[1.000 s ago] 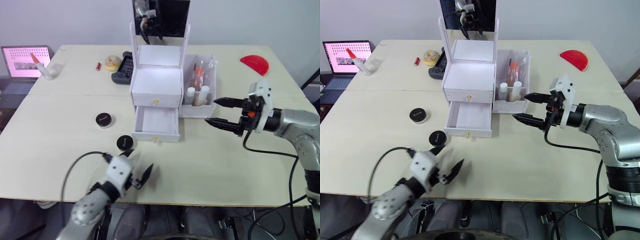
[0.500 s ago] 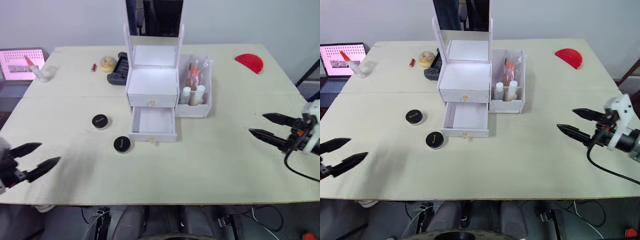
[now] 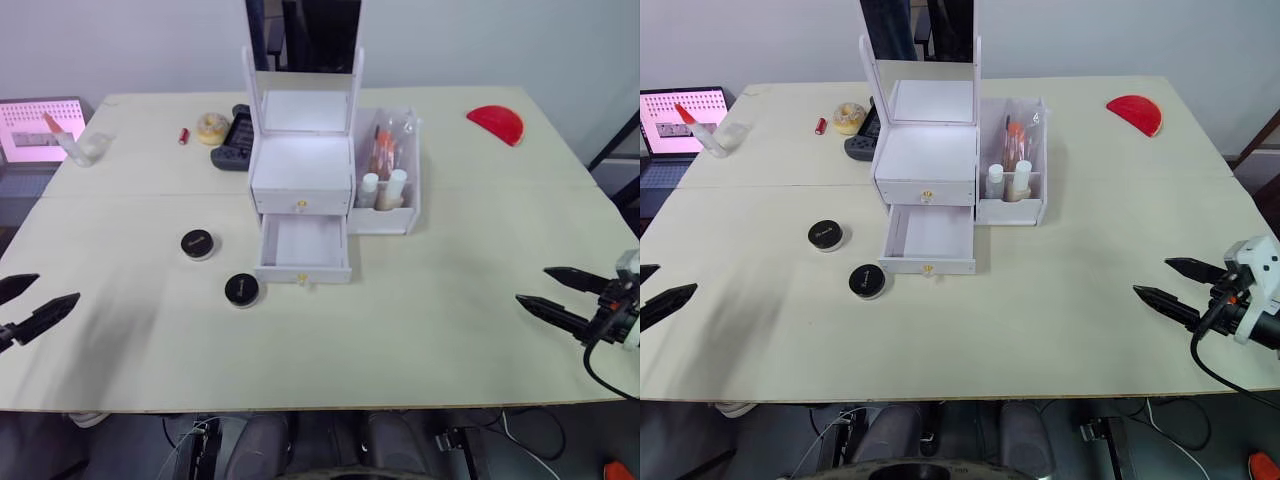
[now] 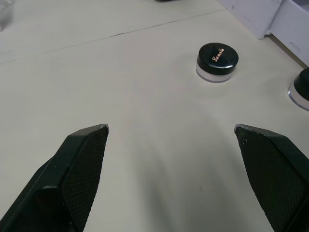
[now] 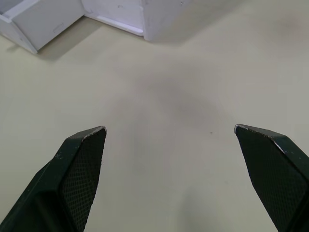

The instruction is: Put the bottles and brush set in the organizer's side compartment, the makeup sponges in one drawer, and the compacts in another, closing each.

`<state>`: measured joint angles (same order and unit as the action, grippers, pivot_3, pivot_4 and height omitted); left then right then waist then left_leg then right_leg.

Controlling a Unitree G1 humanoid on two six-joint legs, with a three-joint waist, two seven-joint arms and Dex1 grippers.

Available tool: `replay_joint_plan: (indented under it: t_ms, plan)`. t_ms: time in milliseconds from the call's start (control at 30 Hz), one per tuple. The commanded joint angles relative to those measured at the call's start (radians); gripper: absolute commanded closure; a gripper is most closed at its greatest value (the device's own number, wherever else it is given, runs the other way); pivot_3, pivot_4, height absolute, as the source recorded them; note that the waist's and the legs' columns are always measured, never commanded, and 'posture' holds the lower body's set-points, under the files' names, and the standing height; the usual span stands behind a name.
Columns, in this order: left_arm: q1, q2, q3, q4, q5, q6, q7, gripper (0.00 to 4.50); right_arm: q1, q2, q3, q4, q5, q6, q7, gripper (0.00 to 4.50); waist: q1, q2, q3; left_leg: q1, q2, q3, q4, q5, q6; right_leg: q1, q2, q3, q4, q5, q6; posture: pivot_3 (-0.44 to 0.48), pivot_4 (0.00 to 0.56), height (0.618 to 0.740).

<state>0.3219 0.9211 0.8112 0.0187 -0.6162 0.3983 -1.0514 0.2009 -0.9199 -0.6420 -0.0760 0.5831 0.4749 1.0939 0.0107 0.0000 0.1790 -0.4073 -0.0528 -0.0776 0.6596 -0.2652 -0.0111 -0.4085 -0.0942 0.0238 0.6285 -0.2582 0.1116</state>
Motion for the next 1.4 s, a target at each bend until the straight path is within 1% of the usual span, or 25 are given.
replay_joint_plan:
  t_ms: [33, 100, 233, 333, 400, 433, 467, 567, 767, 867, 967, 1133, 1333, 1400]
  plan:
    - [-0.003, 0.007, 0.030, -0.026, 0.001, 0.005, 0.004, 0.11, 0.005, -0.006, -0.040, -0.013, 0.013, -0.008, 0.005, 0.00, 0.000, 0.000, 0.000, 0.000, 0.000, 0.000, 0.000, 0.000, 0.000, 0.000, 0.000, 0.000, 0.000, 0.000, 0.000, 0.000, 0.150, 0.740]
    - [-0.005, 0.009, 0.011, -0.041, 0.005, 0.007, 0.000, 0.11, 0.004, 0.001, -0.027, -0.047, 0.023, 0.008, -0.004, 0.00, 0.000, 0.000, 0.000, 0.000, 0.000, 0.000, -0.001, 0.000, 0.000, 0.000, 0.000, 0.000, 0.000, 0.000, 0.000, 0.000, 0.150, 0.740]
    - [0.007, -0.002, -0.081, -0.140, 0.012, 0.043, 0.002, 0.11, -0.029, 0.004, 0.027, -0.201, 0.091, 0.091, -0.044, 0.00, 0.001, 0.000, 0.000, 0.000, 0.000, 0.000, -0.001, 0.000, 0.000, 0.000, 0.000, 0.000, 0.000, 0.000, 0.000, 0.000, 0.150, 0.740]
    - [-0.018, -0.030, -0.163, -0.210, -0.003, 0.068, 0.020, 0.11, -0.090, -0.005, 0.079, -0.312, 0.144, 0.149, -0.085, 0.00, -0.001, 0.001, 0.000, 0.000, 0.000, 0.000, -0.001, 0.000, 0.000, -0.001, 0.000, 0.000, 0.000, 0.000, 0.000, 0.000, 0.150, 0.740]
    - [-0.049, -0.043, -0.245, -0.253, -0.009, 0.083, 0.012, 0.11, -0.163, -0.015, 0.131, -0.379, 0.184, 0.194, -0.122, 0.00, 0.000, 0.001, 0.000, 0.000, 0.000, 0.000, -0.001, 0.000, 0.000, -0.001, 0.000, 0.000, 0.000, 0.000, 0.000, 0.000, 0.150, 0.740]
    - [-0.070, -0.046, -0.287, -0.267, -0.003, 0.084, 0.010, 0.11, -0.195, -0.019, 0.152, -0.399, 0.201, 0.212, -0.133, 0.00, 0.001, 0.001, 0.000, 0.000, 0.000, 0.000, -0.001, 0.000, 0.000, -0.001, 0.000, 0.000, 0.000, 0.000, 0.000, 0.000, 0.150, 0.740]
    - [-0.122, -0.062, -0.356, -0.264, 0.019, 0.072, 0.016, 0.11, -0.247, -0.021, 0.187, -0.420, 0.221, 0.227, -0.142, 0.00, 0.002, 0.001, 0.000, -0.001, 0.000, 0.000, -0.001, 0.000, 0.000, -0.002, 0.000, 0.000, 0.000, 0.000, 0.000, 0.000, 0.150, 0.740]
    - [-0.249, -0.089, -0.517, -0.208, 0.096, 0.015, -0.005, 0.11, -0.366, -0.028, 0.277, -0.444, 0.239, 0.261, -0.157, 0.00, 0.006, 0.001, 0.000, -0.001, -0.001, 0.000, -0.001, 0.001, -0.001, -0.001, -0.001, -0.001, 0.000, 0.000, 0.000, 0.000, 0.150, 0.740]
    - [-0.436, -0.143, -0.721, -0.089, 0.198, -0.069, -0.054, 0.11, -0.499, -0.012, 0.367, -0.448, 0.256, 0.284, -0.167, 0.00, 0.002, -0.001, 0.000, -0.002, -0.002, 0.000, -0.002, 0.001, -0.001, -0.002, -0.002, -0.002, 0.000, 0.001, 0.000, 0.000, 0.150, 0.740]
    - [-0.505, -0.173, -0.776, -0.011, 0.233, -0.117, -0.080, 0.11, -0.542, -0.003, 0.401, -0.441, 0.243, 0.278, -0.169, 0.00, 0.000, -0.001, 0.000, -0.002, -0.002, 0.001, -0.004, 0.001, -0.001, -0.003, -0.002, -0.002, 0.000, 0.002, 0.002, 0.000, 0.150, 0.740]
    - [-0.544, -0.195, -0.815, 0.030, 0.245, -0.144, -0.110, 0.11, -0.556, 0.000, 0.414, -0.434, 0.234, 0.274, -0.172, 0.00, 0.001, -0.001, 0.000, -0.001, -0.002, 0.000, -0.005, 0.002, -0.001, -0.004, -0.001, -0.003, 0.000, 0.002, 0.004, 0.000, 0.150, 0.740]
    - [-0.571, -0.217, -0.853, 0.103, 0.285, -0.202, -0.135, 0.11, -0.549, -0.002, 0.409, -0.441, 0.230, 0.269, -0.185, 0.00, 0.001, -0.001, 0.000, -0.001, -0.002, 0.000, -0.006, 0.002, -0.002, -0.004, -0.001, -0.003, 0.001, 0.003, 0.004, 0.000, 0.150, 0.740]
    - [-0.591, -0.243, -0.865, 0.132, 0.307, -0.227, -0.129, 0.11, -0.541, 0.005, 0.414, -0.458, 0.232, 0.269, -0.208, 0.00, 0.001, -0.001, 0.000, -0.001, -0.002, 0.000, -0.006, 0.002, -0.002, -0.004, -0.001, -0.003, 0.001, 0.003, 0.005, 0.000, 0.150, 0.740]
    - [-0.594, -0.249, -0.858, 0.141, 0.303, -0.234, -0.131, 0.64, -0.541, 0.006, 0.415, -0.463, 0.235, 0.270, -0.214, 0.00, 0.002, -0.001, 0.000, -0.001, -0.002, 0.000, -0.006, 0.002, -0.002, -0.003, -0.001, -0.003, 0.002, 0.003, 0.005, 0.000, 0.150, 0.740]
